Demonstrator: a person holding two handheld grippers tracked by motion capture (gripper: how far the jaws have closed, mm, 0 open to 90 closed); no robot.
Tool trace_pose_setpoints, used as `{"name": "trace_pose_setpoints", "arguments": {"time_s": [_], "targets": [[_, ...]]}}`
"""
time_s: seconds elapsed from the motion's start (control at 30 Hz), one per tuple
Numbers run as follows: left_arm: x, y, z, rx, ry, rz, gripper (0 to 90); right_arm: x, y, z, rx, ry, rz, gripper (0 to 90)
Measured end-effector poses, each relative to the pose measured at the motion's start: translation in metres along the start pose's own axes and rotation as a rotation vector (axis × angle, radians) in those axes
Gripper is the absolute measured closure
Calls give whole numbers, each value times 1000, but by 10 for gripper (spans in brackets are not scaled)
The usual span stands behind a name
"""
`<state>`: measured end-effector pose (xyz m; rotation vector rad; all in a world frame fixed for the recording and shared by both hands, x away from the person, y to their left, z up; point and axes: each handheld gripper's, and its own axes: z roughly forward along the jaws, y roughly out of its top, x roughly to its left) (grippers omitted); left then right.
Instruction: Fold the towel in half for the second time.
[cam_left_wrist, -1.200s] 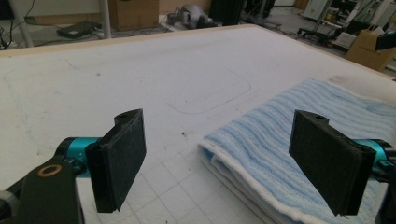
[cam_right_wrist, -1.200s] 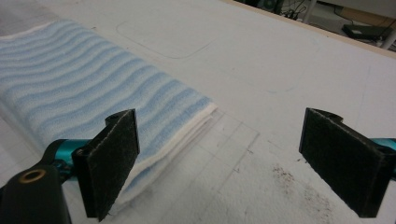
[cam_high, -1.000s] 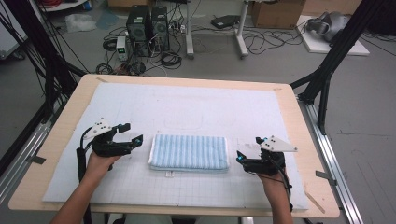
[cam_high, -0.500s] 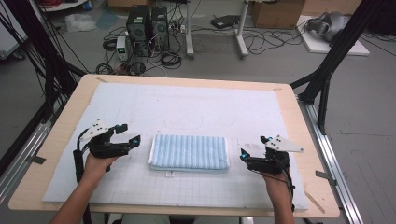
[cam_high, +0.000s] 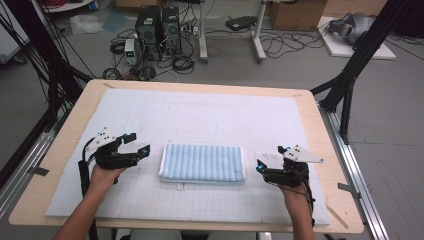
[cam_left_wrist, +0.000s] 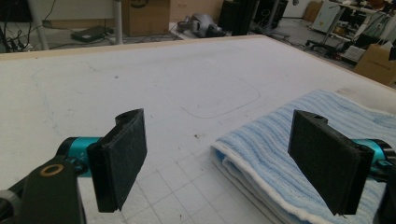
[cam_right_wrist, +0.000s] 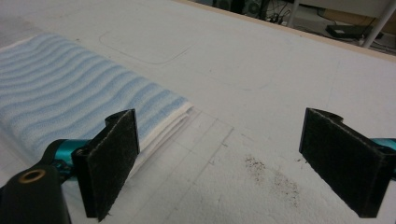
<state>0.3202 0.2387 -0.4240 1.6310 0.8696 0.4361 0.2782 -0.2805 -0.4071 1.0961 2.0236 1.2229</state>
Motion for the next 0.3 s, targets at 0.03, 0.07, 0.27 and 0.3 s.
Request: {"name": "trace_pose_setpoints", "arguments": {"time_s": [0.03,0.07,0.27,0.3], "targets": [[0,0,0,0,3,-1,199,0,0,0,0,1,-2,114],[0,0,-1,0,3,-1,199,0,0,0,-1,-1,-3,114],[1,0,0,-2,4,-1,199,-1,0,-1,-8,-1,-3,114],[1,0,0,0,4,-1,199,-1,0,-1,-8,1,4,114]]}}
